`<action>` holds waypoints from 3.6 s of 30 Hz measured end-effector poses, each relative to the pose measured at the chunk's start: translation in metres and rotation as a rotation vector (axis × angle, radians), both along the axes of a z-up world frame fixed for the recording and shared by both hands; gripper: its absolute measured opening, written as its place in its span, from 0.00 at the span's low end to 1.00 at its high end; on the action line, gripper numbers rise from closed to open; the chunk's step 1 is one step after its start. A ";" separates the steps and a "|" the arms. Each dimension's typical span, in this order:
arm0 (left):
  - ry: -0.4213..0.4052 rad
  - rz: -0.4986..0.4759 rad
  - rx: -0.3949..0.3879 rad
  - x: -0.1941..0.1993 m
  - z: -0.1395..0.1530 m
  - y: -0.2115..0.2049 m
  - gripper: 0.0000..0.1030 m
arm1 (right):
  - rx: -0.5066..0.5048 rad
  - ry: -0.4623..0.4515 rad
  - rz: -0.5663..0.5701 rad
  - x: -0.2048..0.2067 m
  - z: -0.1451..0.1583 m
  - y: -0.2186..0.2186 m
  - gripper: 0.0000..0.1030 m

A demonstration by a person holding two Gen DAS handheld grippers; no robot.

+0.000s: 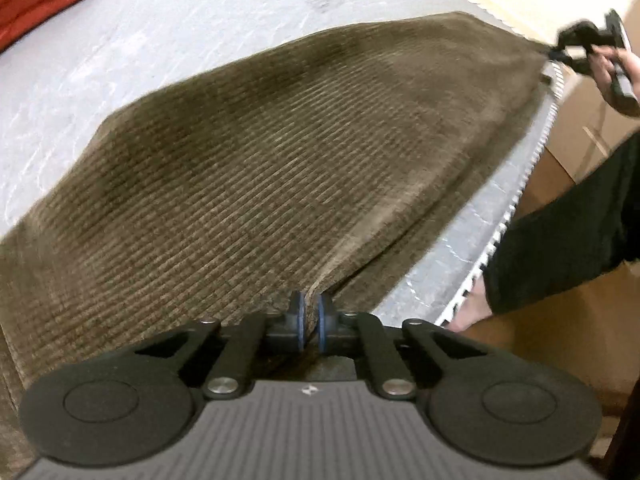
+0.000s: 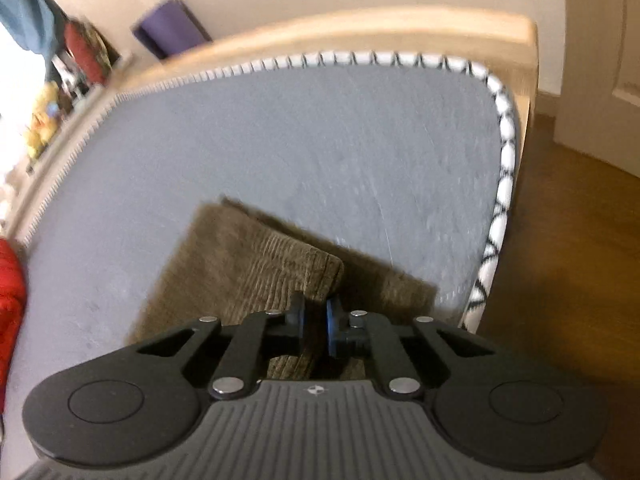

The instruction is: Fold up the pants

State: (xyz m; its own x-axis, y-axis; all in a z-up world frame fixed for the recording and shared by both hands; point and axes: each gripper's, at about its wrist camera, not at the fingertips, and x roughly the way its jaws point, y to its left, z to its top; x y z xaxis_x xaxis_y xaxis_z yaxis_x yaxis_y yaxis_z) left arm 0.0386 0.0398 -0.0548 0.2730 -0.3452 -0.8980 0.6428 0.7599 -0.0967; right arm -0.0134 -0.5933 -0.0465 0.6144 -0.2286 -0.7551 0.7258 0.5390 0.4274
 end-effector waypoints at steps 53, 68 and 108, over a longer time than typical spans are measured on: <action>-0.382 0.908 0.203 -0.017 0.049 0.227 0.47 | -0.139 0.066 0.145 0.046 0.040 0.085 0.36; -0.242 0.775 0.097 0.035 0.019 0.154 0.41 | -0.103 0.068 0.111 0.005 0.030 0.046 0.39; -0.267 0.673 0.040 0.057 0.027 0.085 0.59 | 0.054 0.024 -0.089 0.003 -0.008 -0.019 0.20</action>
